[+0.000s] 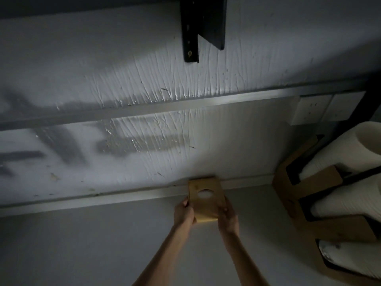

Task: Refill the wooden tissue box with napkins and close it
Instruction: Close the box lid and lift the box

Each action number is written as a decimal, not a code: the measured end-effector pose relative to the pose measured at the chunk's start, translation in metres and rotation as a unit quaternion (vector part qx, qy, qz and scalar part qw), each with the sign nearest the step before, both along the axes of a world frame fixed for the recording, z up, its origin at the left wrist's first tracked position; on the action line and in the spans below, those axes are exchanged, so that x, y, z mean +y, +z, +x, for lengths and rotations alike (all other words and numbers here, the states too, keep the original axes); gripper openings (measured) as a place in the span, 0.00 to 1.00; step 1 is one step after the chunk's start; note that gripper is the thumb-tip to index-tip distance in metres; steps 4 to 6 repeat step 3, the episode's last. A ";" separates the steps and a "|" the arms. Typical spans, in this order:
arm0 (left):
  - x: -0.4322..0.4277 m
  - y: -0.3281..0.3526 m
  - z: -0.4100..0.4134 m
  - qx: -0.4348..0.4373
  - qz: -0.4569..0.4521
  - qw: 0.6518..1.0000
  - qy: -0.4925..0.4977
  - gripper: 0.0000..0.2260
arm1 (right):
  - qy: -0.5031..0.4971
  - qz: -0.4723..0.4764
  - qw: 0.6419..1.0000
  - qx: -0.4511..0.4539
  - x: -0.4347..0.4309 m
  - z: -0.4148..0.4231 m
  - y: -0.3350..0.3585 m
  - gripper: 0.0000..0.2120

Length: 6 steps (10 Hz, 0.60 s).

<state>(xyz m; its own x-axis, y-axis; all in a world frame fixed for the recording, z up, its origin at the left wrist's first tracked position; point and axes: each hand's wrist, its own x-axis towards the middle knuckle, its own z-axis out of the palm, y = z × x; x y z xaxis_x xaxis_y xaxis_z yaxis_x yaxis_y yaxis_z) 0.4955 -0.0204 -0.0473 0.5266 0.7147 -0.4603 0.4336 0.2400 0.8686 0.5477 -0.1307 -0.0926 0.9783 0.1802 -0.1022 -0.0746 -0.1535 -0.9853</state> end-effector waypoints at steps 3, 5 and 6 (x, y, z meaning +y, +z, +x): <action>-0.024 0.037 -0.051 -0.034 -0.087 0.993 -0.077 0.31 | 0.094 0.057 0.982 0.153 -0.024 -0.032 0.062 0.42; -0.024 0.037 -0.051 -0.034 -0.087 0.993 -0.077 0.31 | 0.094 0.057 0.982 0.153 -0.024 -0.032 0.062 0.42; -0.024 0.037 -0.051 -0.034 -0.087 0.993 -0.077 0.31 | 0.094 0.057 0.982 0.153 -0.024 -0.032 0.062 0.42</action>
